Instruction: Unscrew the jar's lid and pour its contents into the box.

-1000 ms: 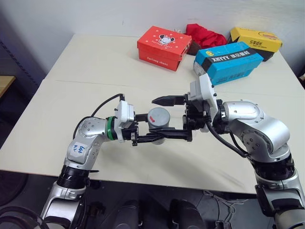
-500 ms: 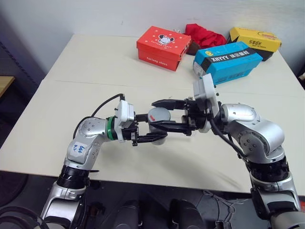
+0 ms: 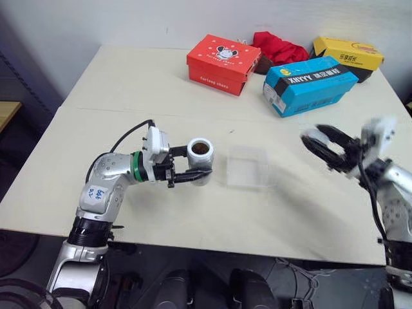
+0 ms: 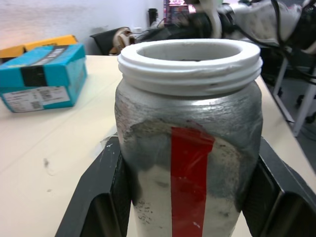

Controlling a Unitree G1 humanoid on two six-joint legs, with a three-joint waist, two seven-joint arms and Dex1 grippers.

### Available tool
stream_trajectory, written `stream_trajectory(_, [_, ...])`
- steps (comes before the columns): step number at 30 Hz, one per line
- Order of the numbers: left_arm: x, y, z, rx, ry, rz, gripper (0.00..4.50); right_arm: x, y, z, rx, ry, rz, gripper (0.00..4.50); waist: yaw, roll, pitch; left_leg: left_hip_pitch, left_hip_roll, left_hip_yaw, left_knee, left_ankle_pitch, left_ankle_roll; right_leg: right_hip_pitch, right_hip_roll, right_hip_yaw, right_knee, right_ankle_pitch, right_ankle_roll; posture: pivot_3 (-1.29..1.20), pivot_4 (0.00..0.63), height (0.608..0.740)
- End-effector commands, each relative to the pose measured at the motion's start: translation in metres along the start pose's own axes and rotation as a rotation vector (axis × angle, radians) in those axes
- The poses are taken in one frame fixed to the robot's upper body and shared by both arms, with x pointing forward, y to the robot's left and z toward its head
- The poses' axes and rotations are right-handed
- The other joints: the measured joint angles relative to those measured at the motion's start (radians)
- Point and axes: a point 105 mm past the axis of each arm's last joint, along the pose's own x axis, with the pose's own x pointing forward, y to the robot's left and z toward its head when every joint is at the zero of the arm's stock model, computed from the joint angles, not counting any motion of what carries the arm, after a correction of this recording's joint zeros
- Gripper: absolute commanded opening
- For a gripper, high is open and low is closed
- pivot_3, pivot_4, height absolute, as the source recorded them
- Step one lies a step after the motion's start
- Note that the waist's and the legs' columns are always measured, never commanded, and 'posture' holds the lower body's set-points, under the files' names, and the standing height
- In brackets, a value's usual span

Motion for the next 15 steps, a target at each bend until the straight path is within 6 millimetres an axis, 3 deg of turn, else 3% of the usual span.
stream_trajectory(1, [0.002, 0.011, 0.011, 0.006, -0.012, 0.028, 2.34, -0.022, -0.022, -0.037, -0.004, 0.101, -0.087, 2.50, -0.007, 0.000, 0.000, 0.001, 0.000, 0.000, 0.000, 0.000, 0.000, 0.000, 0.000, 0.000, 0.000, 0.000, 0.000, 0.00, 0.150, 0.740])
stream_trajectory(4, [0.006, 0.018, 0.015, -0.017, -0.016, 0.035, 2.34, -0.030, -0.028, -0.066, 0.057, 0.148, -0.153, 2.50, -0.016, 0.001, 0.001, 0.002, 0.001, 0.001, 0.000, 0.002, -0.001, 0.001, 0.000, 0.002, 0.002, 0.000, 0.000, 0.00, 0.150, 0.740])
stream_trajectory(8, [0.013, 0.030, 0.015, -0.055, 0.044, 0.076, 2.34, -0.038, -0.031, -0.076, 0.154, 0.138, -0.199, 2.50, -0.023, 0.001, 0.001, 0.003, 0.001, 0.001, 0.000, 0.003, -0.002, 0.000, 0.000, 0.003, 0.004, 0.000, 0.000, 0.00, 0.150, 0.740])
stream_trajectory(9, [0.015, 0.033, 0.016, -0.065, 0.048, 0.091, 2.34, -0.039, -0.028, -0.076, 0.193, 0.137, -0.185, 3.21, -0.022, 0.001, 0.001, 0.003, 0.001, 0.001, 0.000, 0.004, -0.002, 0.001, 0.000, 0.003, 0.004, 0.000, 0.000, 0.00, 0.150, 0.740])
stream_trajectory(13, [0.022, 0.042, 0.030, -0.010, 0.041, 0.119, 2.34, -0.048, -0.024, -0.045, 0.113, 0.039, -0.153, 4.37, -0.013, 0.003, 0.002, 0.002, 0.001, -0.001, 0.000, 0.004, -0.002, 0.001, 0.000, 0.004, 0.004, 0.000, 0.000, 0.00, 0.150, 0.740])
stream_trajectory(15, [0.024, 0.045, 0.031, 0.014, 0.057, 0.125, 2.34, -0.050, -0.015, -0.026, 0.081, 0.018, -0.105, 4.44, -0.008, 0.004, 0.002, 0.002, 0.000, -0.001, 0.000, 0.004, -0.002, 0.000, 0.000, 0.004, 0.003, 0.000, 0.000, 0.00, 0.150, 0.740])
